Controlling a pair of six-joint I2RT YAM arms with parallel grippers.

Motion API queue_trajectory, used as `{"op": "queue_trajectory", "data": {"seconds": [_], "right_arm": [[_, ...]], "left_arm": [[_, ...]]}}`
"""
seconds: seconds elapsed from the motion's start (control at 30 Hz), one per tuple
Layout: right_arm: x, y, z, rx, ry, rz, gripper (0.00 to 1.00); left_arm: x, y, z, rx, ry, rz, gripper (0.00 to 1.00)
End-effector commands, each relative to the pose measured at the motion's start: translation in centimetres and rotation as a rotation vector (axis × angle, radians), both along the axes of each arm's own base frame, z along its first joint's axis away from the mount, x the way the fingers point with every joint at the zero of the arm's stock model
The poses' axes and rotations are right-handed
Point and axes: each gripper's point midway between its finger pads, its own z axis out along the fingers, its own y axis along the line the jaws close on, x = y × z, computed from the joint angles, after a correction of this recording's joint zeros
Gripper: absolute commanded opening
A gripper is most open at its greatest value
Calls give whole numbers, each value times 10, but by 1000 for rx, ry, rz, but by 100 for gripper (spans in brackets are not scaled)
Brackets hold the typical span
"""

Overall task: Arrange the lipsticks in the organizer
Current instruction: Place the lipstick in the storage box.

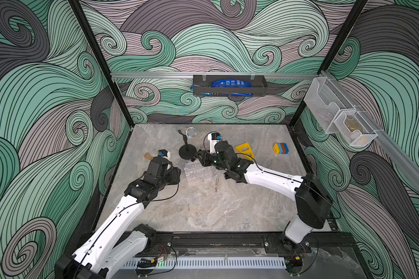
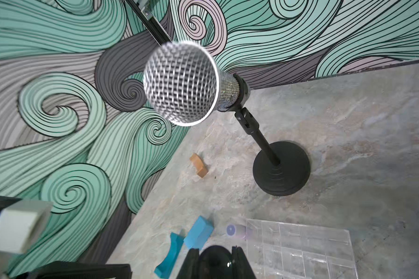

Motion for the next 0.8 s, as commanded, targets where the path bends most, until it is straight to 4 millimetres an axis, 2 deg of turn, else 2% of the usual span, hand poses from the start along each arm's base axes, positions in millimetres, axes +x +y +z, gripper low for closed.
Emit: {"op": "queue_trajectory", "data": {"seconds": [0.0,0.1,0.2,0.33,0.53,0.77], "right_arm": [[16,-10,-19,-155,-79,-92,0],[21,-1,-20,-153,-122,-86,0],[27,6,-32,-170,-118,-75,0],[28,19,-47,-182,-100,-50,0],[26,34,-57,-185,-96,-25,0],[34,33,-78,-233,-90,-43,0]], "left_arm": [[4,17,3,6,-33,89,53],[4,18,1,2,-35,98,52],[4,18,-1,-1,-39,95,52],[4,20,-5,10,-38,101,52],[4,21,-5,19,-42,98,52],[3,21,-5,19,-44,95,52]]}}
